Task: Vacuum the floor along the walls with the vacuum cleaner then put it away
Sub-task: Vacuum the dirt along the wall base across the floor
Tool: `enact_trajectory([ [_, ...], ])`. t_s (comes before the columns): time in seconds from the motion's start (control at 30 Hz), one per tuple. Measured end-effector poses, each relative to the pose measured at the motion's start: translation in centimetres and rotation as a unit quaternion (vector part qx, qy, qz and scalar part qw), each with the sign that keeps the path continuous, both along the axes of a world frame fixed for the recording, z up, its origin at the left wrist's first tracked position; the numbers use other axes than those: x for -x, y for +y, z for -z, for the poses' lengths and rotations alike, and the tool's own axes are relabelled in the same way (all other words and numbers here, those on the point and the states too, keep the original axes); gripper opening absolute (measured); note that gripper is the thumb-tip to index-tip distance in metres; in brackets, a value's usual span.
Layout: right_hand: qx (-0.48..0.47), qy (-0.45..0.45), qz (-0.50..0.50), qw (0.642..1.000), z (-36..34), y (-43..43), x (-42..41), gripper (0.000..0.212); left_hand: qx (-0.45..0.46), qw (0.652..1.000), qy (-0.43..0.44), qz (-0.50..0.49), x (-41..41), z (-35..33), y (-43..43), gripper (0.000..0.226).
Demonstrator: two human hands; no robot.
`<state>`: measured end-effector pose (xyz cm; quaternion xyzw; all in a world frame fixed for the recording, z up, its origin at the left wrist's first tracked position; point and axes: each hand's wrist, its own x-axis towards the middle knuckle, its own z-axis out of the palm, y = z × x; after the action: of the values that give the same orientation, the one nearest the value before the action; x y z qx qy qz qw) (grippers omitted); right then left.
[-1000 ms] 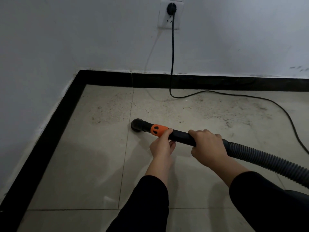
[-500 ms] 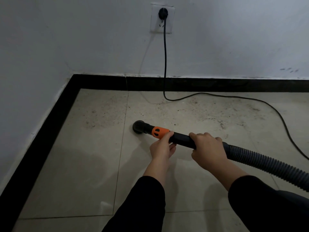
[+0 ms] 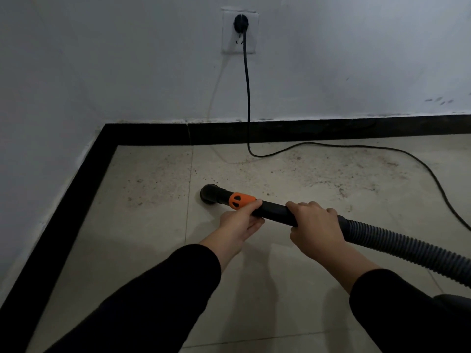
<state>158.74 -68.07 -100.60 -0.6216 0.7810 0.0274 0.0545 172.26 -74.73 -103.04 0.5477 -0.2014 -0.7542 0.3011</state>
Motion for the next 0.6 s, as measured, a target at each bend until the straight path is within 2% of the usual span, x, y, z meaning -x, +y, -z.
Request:
enact_trajectory([
  [0.6, 0.005, -0.014, -0.026, 1.0, 0.5, -2.2, -2.7, 0.025, 0.001, 0.998, 0.001, -0.067, -2.8, 0.2, -1.3, 0.041],
])
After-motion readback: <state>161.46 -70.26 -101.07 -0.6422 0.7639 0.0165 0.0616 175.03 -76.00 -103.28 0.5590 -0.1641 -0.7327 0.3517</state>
